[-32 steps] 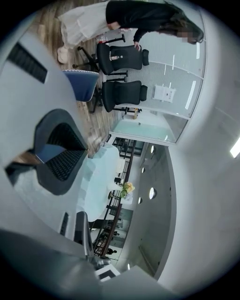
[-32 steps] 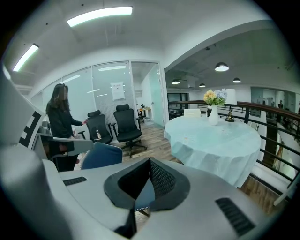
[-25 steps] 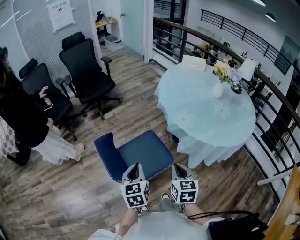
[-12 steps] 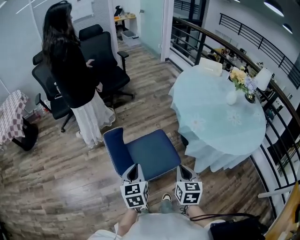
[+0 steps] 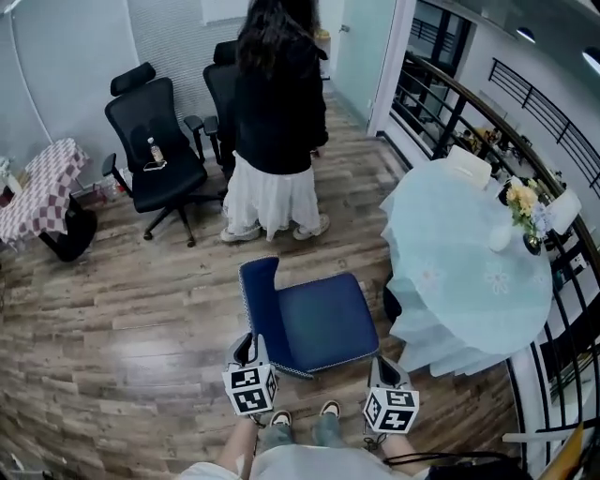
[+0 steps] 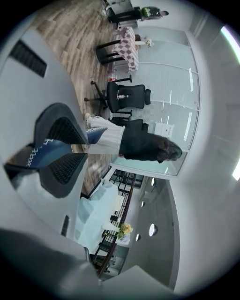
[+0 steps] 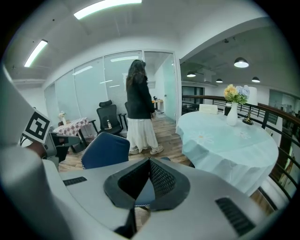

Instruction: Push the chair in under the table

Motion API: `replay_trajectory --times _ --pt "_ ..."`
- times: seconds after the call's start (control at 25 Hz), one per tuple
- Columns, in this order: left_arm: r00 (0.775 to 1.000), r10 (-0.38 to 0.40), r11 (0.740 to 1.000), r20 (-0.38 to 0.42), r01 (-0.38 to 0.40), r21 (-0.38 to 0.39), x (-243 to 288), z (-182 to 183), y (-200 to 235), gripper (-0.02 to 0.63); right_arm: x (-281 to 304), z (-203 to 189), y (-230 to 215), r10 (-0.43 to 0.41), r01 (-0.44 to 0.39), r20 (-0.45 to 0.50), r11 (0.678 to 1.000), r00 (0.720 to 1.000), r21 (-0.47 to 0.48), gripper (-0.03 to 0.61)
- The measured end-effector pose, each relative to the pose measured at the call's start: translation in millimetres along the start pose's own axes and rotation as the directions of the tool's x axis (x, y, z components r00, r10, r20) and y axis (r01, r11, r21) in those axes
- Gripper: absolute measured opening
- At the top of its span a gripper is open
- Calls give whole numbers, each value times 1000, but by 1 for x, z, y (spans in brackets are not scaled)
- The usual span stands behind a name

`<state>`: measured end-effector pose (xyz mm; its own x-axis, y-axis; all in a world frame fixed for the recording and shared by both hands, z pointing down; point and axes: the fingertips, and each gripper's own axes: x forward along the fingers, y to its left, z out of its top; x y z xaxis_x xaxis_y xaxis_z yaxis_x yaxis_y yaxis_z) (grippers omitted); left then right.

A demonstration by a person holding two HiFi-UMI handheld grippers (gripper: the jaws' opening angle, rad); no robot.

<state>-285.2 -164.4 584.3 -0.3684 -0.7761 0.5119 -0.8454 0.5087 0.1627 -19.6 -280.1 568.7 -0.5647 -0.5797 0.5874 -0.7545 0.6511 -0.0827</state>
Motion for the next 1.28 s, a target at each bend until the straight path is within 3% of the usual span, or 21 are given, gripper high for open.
replay_trajectory --times 0.28,0.44,0.64,0.84,0.96,1.28 --pt "998 34 996 -53 -38 -76 31 -12 30 169 19 6 4 22 -23 -29 999 999 -37 17" --pt "997 42 994 -69 -48 -95 46 -15 40 187 23 5 9 25 -28 -48 999 999 -46 17" --pt "995 15 989 -101 -30 -142 72 -20 41 190 26 -2 0 10 -14 -79 999 997 -45 17" --pt "982 -4 991 -186 -21 -131 91 -27 35 182 23 -1 -8 -18 15 -85 999 996 -38 17" --pt "985 9 990 -175 -33 -135 90 -30 35 120 18 -2 -10 -31 29 -79 999 996 -29 17" --pt "985 38 988 -166 -62 -141 90 -30 36 103 5 -7 -28 -79 79 -72 997 994 4 17"
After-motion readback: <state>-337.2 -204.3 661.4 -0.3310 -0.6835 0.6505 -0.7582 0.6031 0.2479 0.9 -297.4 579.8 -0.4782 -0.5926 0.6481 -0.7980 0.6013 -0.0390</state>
